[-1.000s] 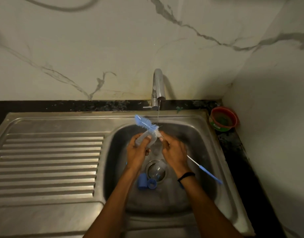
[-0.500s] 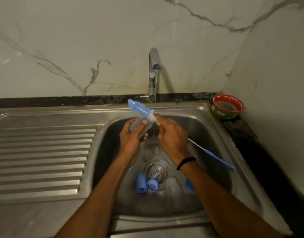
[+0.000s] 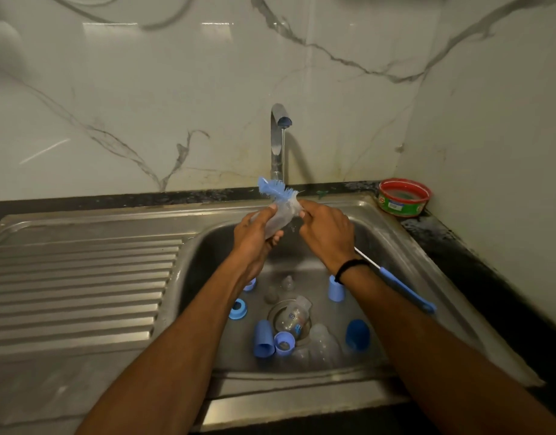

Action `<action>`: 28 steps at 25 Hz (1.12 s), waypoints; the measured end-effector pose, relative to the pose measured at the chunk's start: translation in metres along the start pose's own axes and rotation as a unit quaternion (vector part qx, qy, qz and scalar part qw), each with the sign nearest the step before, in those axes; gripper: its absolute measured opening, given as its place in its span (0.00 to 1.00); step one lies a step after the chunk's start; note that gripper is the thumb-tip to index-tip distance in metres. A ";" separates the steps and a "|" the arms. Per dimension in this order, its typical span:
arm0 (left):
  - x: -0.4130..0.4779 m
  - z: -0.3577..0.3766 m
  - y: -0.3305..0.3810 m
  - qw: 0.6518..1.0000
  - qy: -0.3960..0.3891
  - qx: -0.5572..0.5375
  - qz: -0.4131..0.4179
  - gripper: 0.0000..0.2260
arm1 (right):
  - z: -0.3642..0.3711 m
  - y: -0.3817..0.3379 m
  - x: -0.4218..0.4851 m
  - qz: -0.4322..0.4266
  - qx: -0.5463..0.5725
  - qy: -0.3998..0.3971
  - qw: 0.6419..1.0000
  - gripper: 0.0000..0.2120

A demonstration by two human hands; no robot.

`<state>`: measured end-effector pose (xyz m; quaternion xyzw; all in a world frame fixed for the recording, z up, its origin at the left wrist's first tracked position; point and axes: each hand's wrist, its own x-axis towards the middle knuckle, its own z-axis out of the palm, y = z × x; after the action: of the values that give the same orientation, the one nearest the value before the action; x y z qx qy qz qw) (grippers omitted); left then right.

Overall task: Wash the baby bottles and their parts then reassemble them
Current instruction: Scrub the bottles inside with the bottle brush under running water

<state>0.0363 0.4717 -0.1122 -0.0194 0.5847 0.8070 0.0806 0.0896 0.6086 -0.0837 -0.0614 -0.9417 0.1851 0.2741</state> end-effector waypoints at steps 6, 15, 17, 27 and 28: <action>-0.004 0.005 0.000 0.997 0.009 0.056 0.058 0.17 | -0.002 0.005 0.002 -0.005 -0.014 -0.004 1.000 0.11; -0.002 0.005 -0.003 0.998 0.027 0.032 0.053 0.12 | 0.011 0.006 -0.003 -0.015 -0.040 0.000 0.999 0.17; -0.003 0.008 -0.003 0.998 0.010 0.034 0.049 0.12 | 0.009 0.007 -0.003 -0.009 -0.043 0.006 0.999 0.17; -0.001 0.004 -0.001 0.998 0.048 0.006 0.034 0.18 | 0.007 0.006 -0.004 -0.013 -0.018 0.001 1.000 0.13; 0.000 0.003 -0.001 0.998 0.052 -0.010 0.024 0.19 | 0.008 0.005 -0.003 -0.015 -0.014 0.008 1.000 0.13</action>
<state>0.0364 0.4753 -0.1121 -0.0479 0.5804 0.8123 0.0307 0.0883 0.6100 -0.0934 -0.0529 -0.9426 0.1674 0.2839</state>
